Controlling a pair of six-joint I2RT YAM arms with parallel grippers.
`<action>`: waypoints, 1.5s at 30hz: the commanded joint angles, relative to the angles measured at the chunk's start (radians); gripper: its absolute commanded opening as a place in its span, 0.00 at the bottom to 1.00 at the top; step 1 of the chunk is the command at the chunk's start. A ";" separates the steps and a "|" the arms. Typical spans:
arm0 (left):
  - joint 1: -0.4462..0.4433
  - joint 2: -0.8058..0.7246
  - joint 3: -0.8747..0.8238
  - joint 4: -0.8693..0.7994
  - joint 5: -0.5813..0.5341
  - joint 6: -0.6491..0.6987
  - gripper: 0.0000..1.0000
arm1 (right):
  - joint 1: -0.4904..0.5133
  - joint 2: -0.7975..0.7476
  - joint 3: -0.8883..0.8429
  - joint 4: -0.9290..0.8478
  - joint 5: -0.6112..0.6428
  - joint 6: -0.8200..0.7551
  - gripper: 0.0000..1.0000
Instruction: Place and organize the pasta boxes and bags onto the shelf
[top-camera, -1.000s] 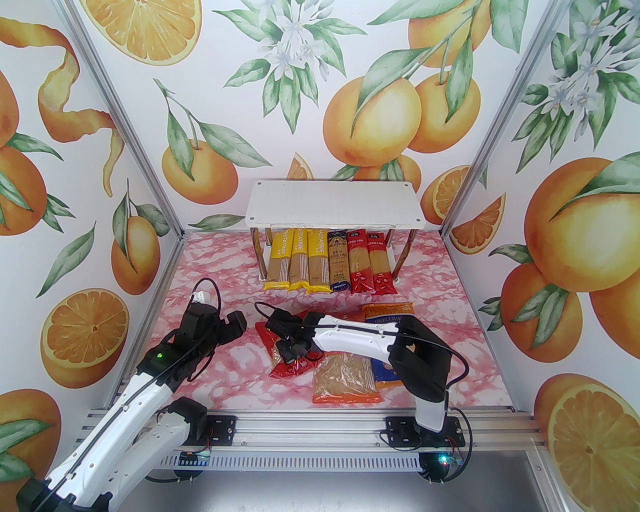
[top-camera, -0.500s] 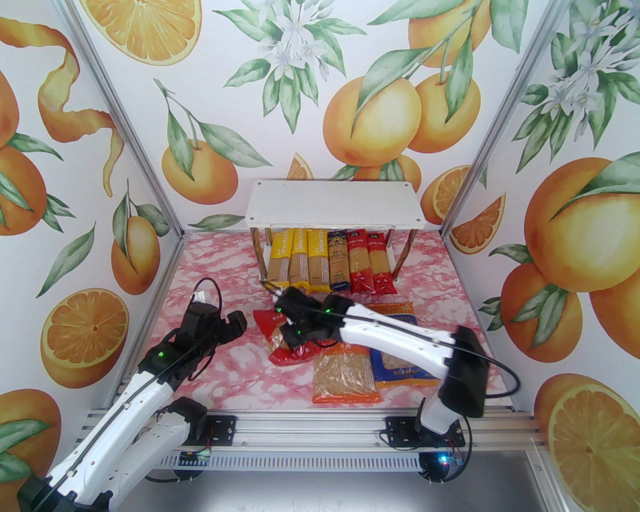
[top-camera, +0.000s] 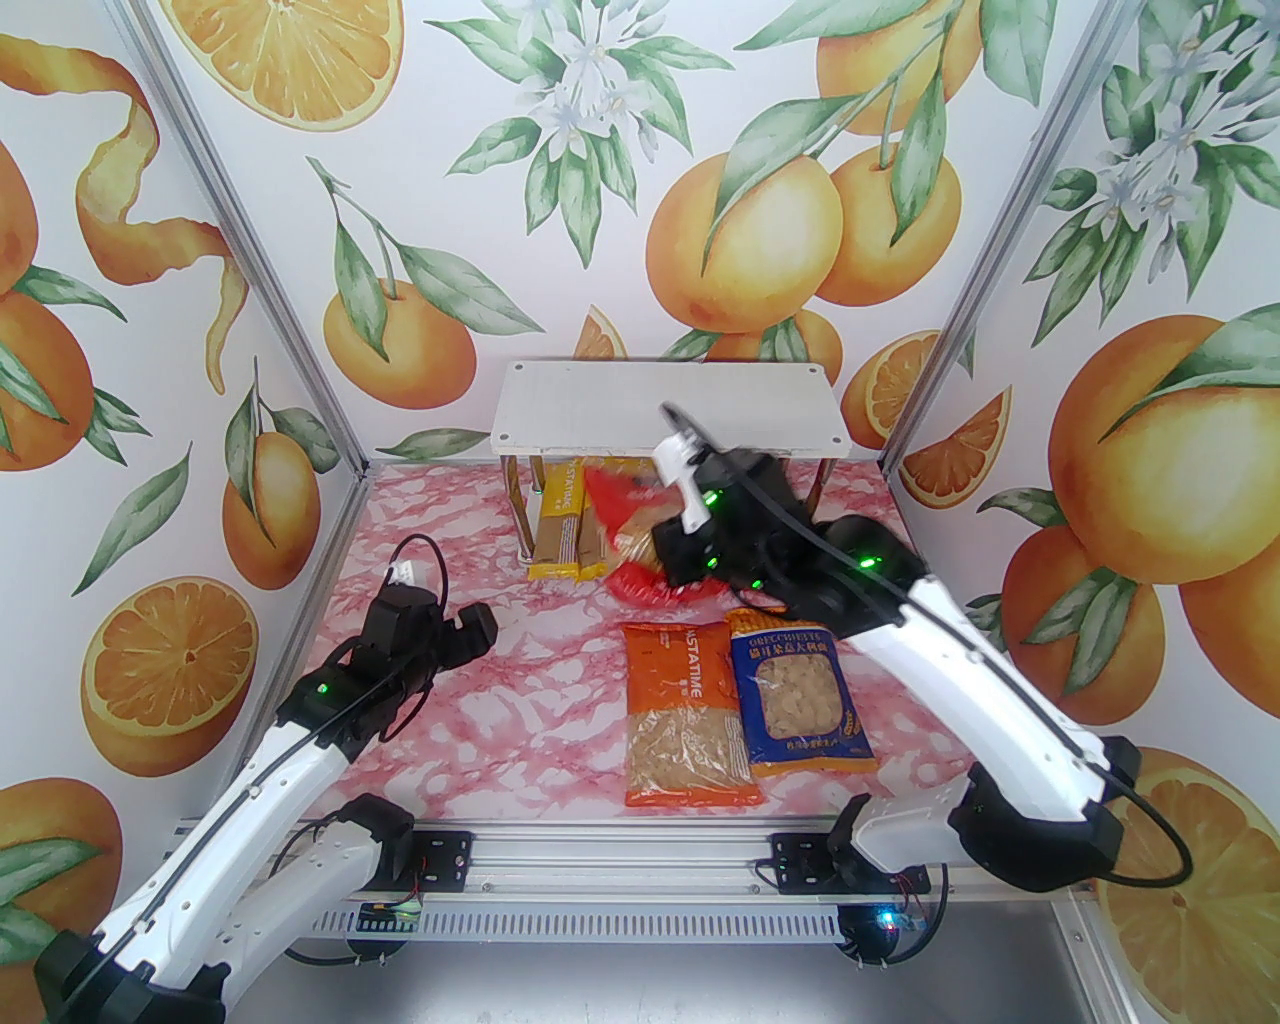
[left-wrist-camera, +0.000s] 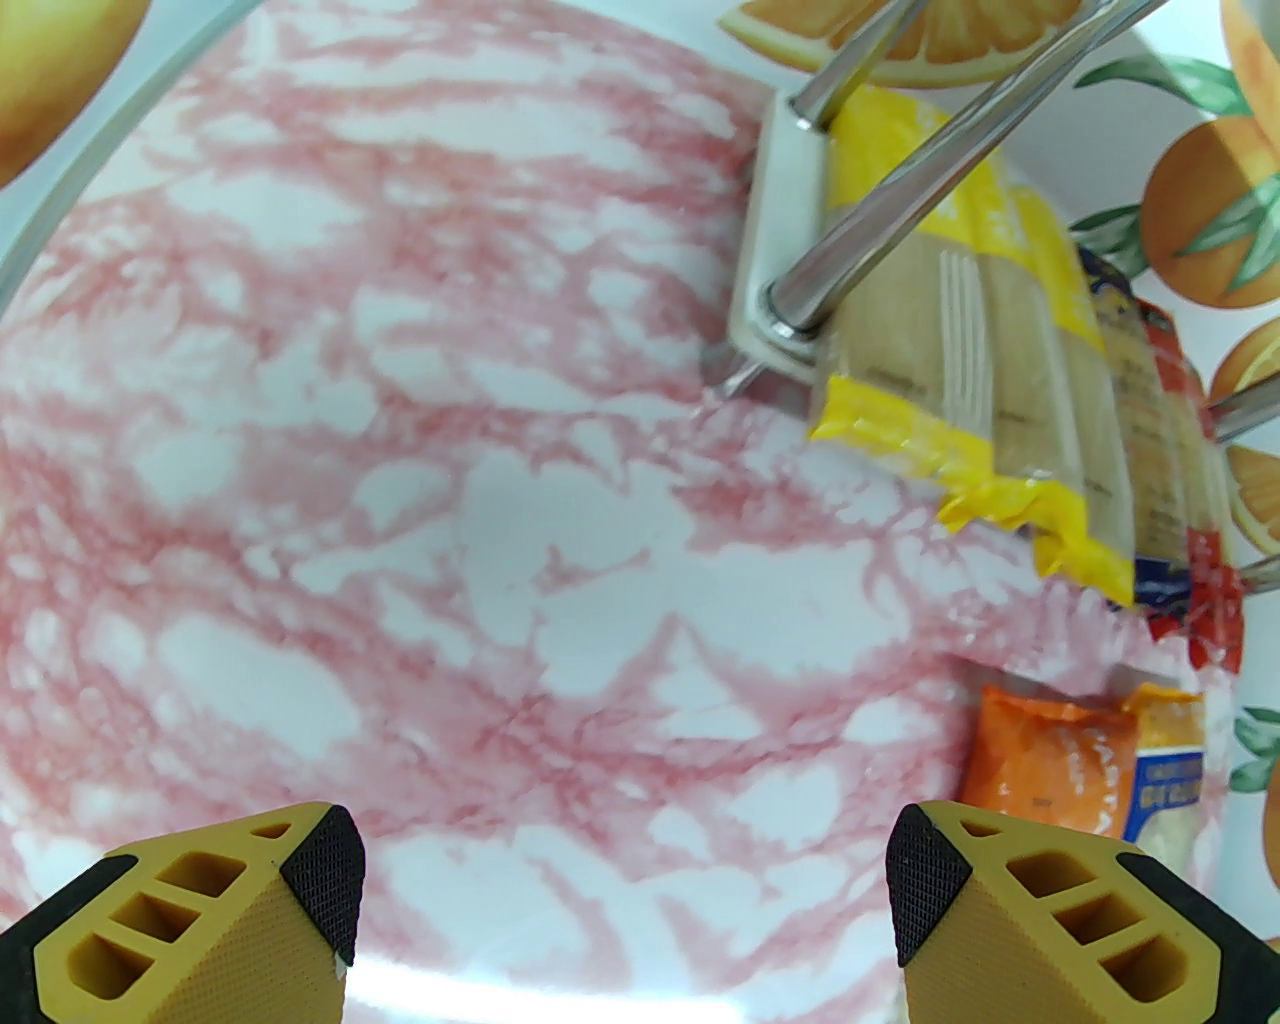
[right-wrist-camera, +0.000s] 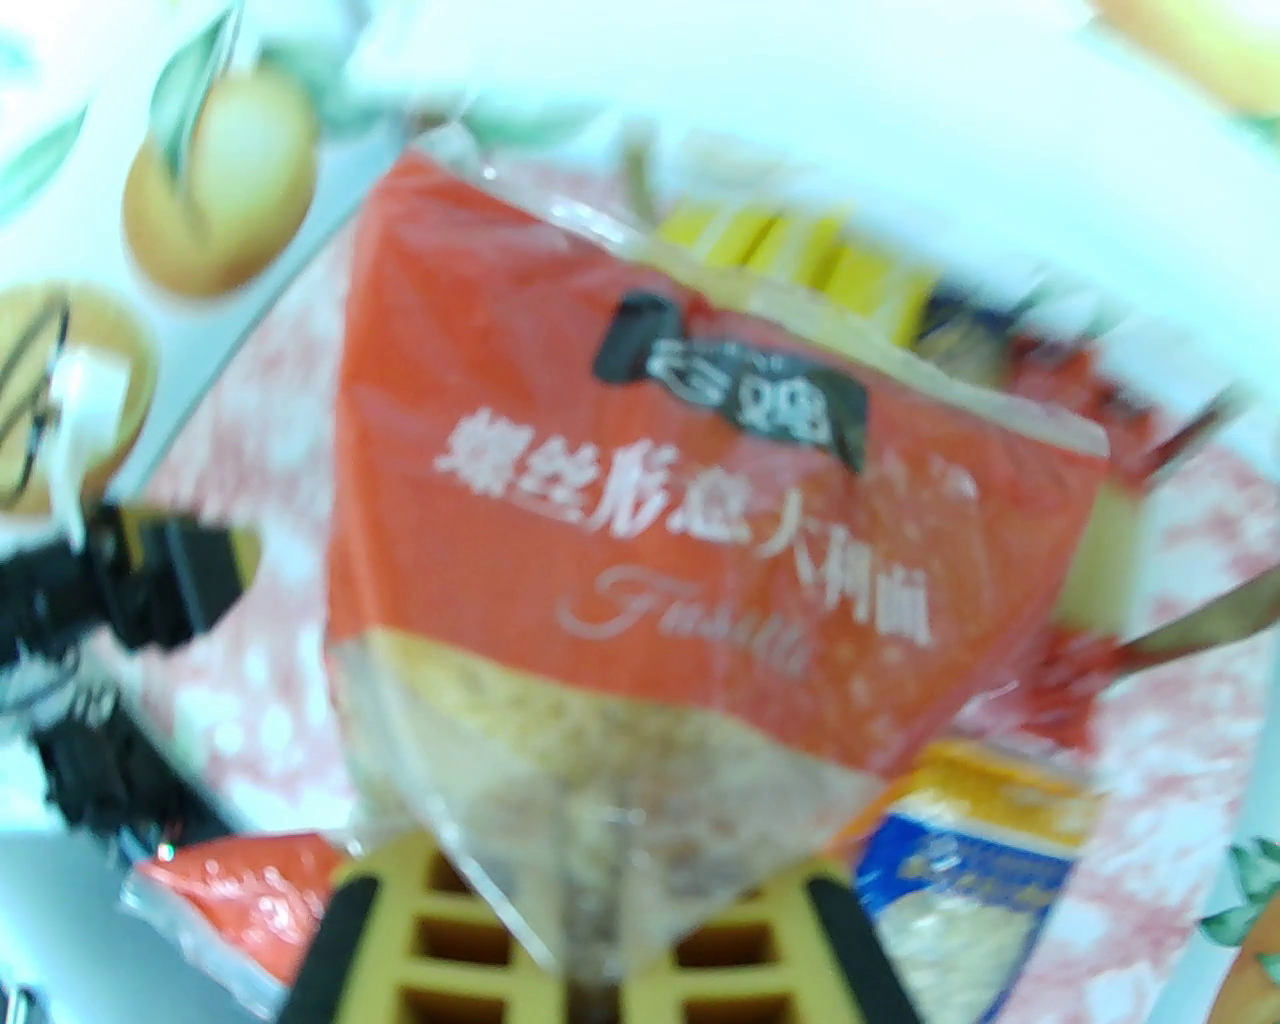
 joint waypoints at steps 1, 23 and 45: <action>0.007 0.035 0.063 0.037 0.025 0.030 0.89 | -0.087 -0.002 0.144 0.056 0.065 -0.109 0.00; 0.008 0.113 0.117 0.037 0.012 0.045 0.89 | -0.491 0.325 0.483 0.236 0.008 -0.324 0.00; 0.006 0.164 0.117 0.070 0.030 0.050 0.89 | -0.515 0.425 0.354 0.149 0.049 -0.276 0.26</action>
